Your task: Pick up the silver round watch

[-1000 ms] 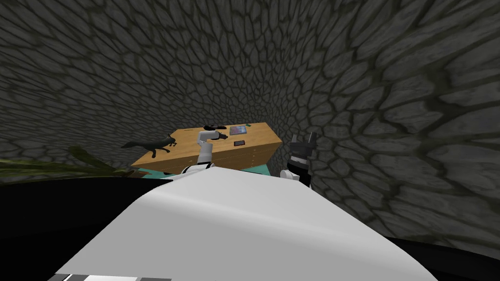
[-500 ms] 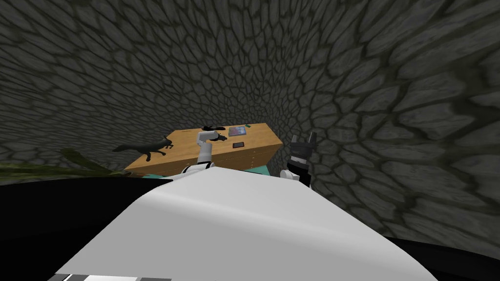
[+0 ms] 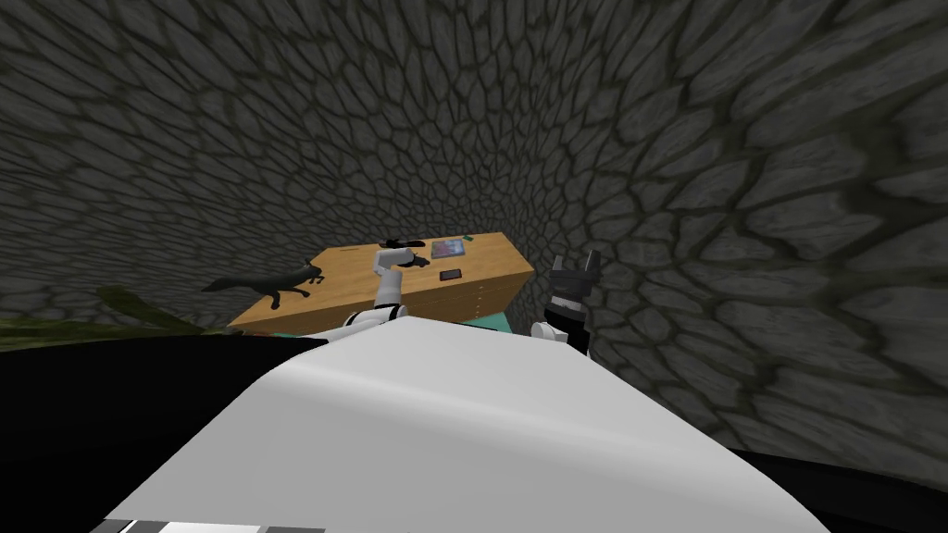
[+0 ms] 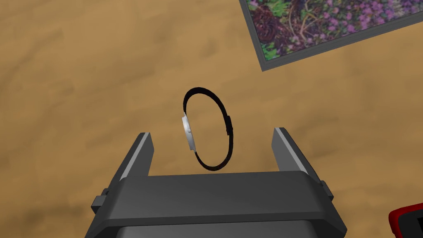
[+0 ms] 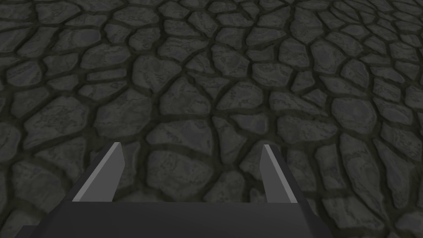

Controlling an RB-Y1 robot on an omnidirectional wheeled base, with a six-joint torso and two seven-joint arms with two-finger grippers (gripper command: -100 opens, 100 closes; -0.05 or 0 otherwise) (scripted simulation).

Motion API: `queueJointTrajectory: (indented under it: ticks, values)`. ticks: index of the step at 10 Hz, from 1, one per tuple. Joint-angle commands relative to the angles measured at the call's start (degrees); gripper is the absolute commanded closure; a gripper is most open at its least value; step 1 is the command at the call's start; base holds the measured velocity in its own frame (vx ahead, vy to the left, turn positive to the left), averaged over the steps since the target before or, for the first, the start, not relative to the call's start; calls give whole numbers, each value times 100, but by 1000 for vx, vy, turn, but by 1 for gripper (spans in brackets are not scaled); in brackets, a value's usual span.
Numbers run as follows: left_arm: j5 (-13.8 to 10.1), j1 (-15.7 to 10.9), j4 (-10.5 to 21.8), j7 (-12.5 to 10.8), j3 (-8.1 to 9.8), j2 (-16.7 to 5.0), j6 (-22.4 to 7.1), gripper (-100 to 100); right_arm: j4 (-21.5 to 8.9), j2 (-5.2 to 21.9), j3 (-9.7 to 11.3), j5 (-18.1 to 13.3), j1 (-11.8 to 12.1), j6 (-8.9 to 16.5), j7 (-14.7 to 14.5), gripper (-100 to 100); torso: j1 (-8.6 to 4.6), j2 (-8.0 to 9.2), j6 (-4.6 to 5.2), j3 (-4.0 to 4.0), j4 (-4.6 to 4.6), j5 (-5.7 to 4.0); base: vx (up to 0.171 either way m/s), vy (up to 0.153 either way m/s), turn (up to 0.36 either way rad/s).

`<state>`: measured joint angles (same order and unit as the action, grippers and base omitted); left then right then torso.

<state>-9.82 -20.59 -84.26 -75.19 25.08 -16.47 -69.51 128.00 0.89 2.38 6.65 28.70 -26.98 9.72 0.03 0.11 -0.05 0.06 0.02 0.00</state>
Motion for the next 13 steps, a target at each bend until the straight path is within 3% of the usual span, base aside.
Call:
queueJointTrajectory:
  ticks: [1,4,5,6,10,11,12,13]
  values:
    - [9,-59,170,23,40,-27,104,-100,0,0,0,0,0,0,0,0,0,0,0,0,0,0,-15,-4,-42]
    - [25,-209,604,83,142,-98,359,-100,0,0,0,0,0,0,0,0,-1,-1,0,-1,0,0,-16,-5,-53]
    - [30,-166,489,63,117,-71,293,-100,0,0,0,0,0,0,0,0,-1,0,0,0,0,0,-8,-2,-9]
    - [31,-171,504,67,120,-73,309,100,0,0,0,0,0,0,0,0,0,-2,-1,-1,0,0,0,0,0]
    - [36,-175,492,62,131,-89,317,100,0,0,0,0,0,0,0,0,-1,-20,13,-16,-13,10,0,2,6]
    - [36,-175,492,61,132,-89,316,0,0,0,0,0,0,0,0,0,-1,-22,14,-17,-13,10,0,0,0]
    - [13,-97,278,38,66,-45,168,100,0,0,0,0,0,0,0,0,-1,-22,14,-18,-13,10,13,4,65]
    - [9,-59,170,23,40,-27,104,100,0,0,0,0,1,0,0,0,-1,-24,12,-18,-13,9,21,4,66]
